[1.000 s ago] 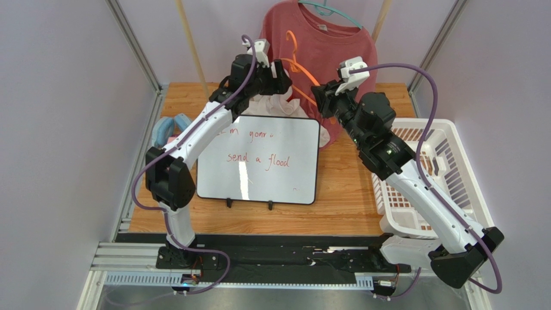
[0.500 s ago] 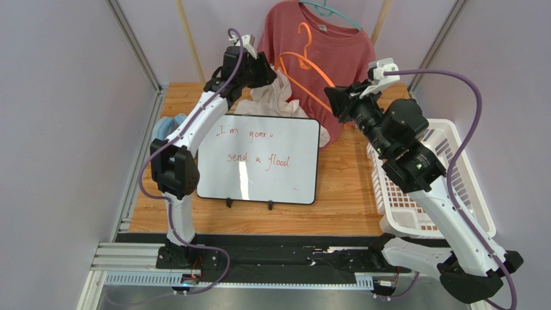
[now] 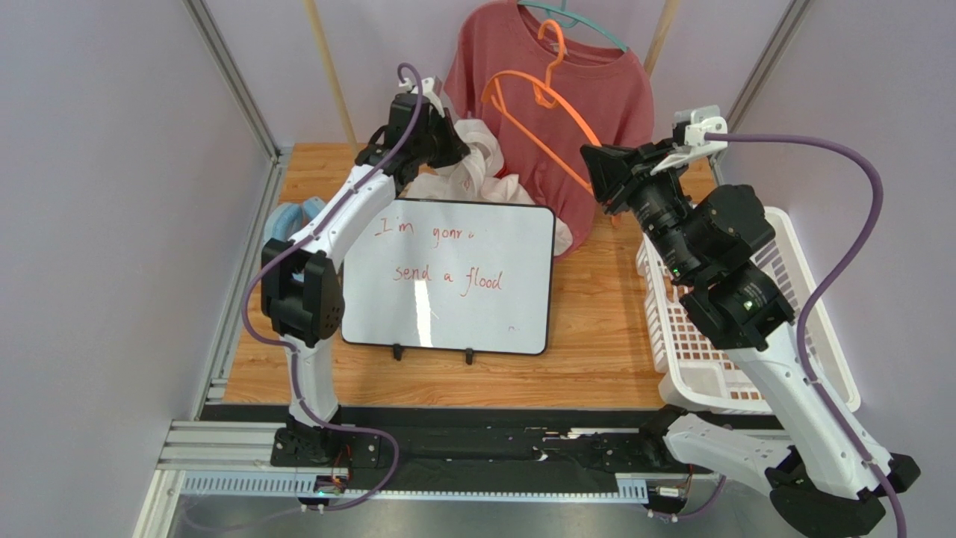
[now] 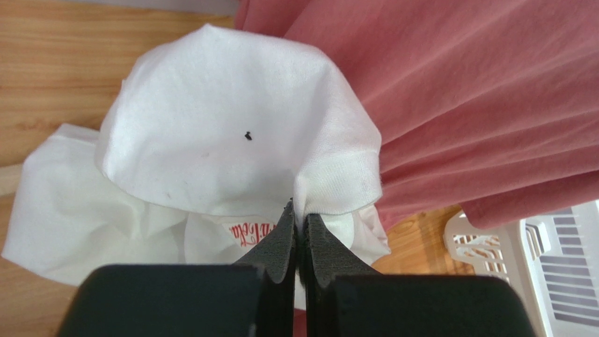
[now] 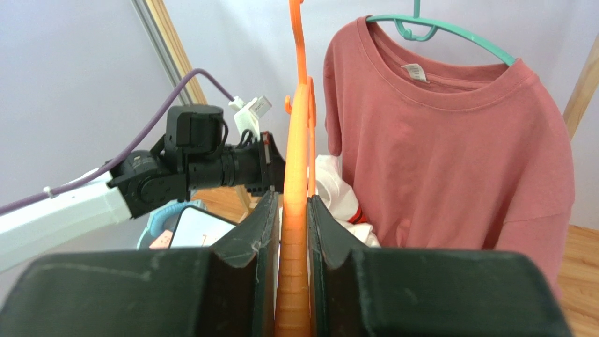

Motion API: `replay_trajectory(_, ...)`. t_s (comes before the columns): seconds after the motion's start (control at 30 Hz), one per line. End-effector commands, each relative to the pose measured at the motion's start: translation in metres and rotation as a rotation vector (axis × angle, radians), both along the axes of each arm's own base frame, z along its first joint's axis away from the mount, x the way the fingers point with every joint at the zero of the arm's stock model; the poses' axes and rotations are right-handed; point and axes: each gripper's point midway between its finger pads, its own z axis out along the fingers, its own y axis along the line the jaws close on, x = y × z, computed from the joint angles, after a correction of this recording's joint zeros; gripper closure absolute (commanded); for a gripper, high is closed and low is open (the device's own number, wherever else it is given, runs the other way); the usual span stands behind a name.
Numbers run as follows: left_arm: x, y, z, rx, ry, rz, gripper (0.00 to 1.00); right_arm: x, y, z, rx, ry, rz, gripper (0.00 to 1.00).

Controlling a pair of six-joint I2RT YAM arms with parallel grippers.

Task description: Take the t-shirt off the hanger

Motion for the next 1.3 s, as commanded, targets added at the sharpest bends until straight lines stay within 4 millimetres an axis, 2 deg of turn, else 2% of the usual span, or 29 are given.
replay_trajectory(0.0,-0.020,0.003,0.053,-0.080,-0.083,-0.016,1.00,0.031,0.009,0.023,0.112,-0.101,-0.049,1.00)
replay_trajectory(0.07,-0.026,0.005,0.059,-0.084,-0.087,-0.016,1.00,0.043,0.012,0.031,0.163,-0.124,-0.050,1.00)
replay_trajectory(0.1,-0.028,0.006,0.055,-0.078,-0.080,-0.017,1.00,0.045,0.015,0.041,0.222,-0.148,-0.030,1.00)
replay_trajectory(0.17,-0.033,0.009,0.063,-0.081,-0.100,-0.014,1.00,0.058,0.023,0.039,0.261,-0.148,-0.023,1.00)
replay_trajectory(0.2,-0.035,0.012,0.058,-0.075,-0.092,-0.005,1.00,0.061,0.023,0.047,0.295,-0.175,-0.022,1.00)
replay_trajectory(0.23,-0.037,0.013,0.066,-0.088,-0.112,-0.005,1.00,0.069,0.030,0.043,0.322,-0.164,-0.010,1.00)
replay_trajectory(0.3,-0.039,0.015,0.067,-0.095,-0.116,-0.004,1.00,0.078,0.031,0.046,0.373,-0.167,-0.002,1.00)
replay_trajectory(0.37,-0.041,0.017,0.073,-0.103,-0.130,-0.004,1.00,0.087,0.038,0.040,0.430,-0.138,0.021,1.00)
replay_trajectory(0.4,-0.042,0.018,0.075,-0.104,-0.135,-0.004,1.00,0.086,0.038,0.045,0.461,-0.160,0.033,1.00)
replay_trajectory(0.47,-0.043,0.020,0.080,-0.105,-0.145,-0.004,1.00,0.090,0.041,0.041,0.502,-0.149,0.050,1.00)
replay_trajectory(0.63,-0.048,0.022,0.088,-0.125,-0.172,-0.007,1.00,0.100,0.037,0.040,0.646,-0.096,0.113,1.00)
replay_trajectory(0.77,-0.051,0.024,0.087,-0.130,-0.176,0.001,1.00,0.109,0.024,0.040,0.813,-0.038,0.183,1.00)
replay_trajectory(1.03,-0.055,0.024,0.089,-0.132,-0.177,-0.007,1.00,0.130,0.023,0.033,0.958,0.037,0.275,1.00)
replay_trajectory(1.27,-0.056,0.023,0.086,-0.128,-0.172,-0.017,1.00,0.139,0.026,0.035,1.000,0.058,0.322,1.00)
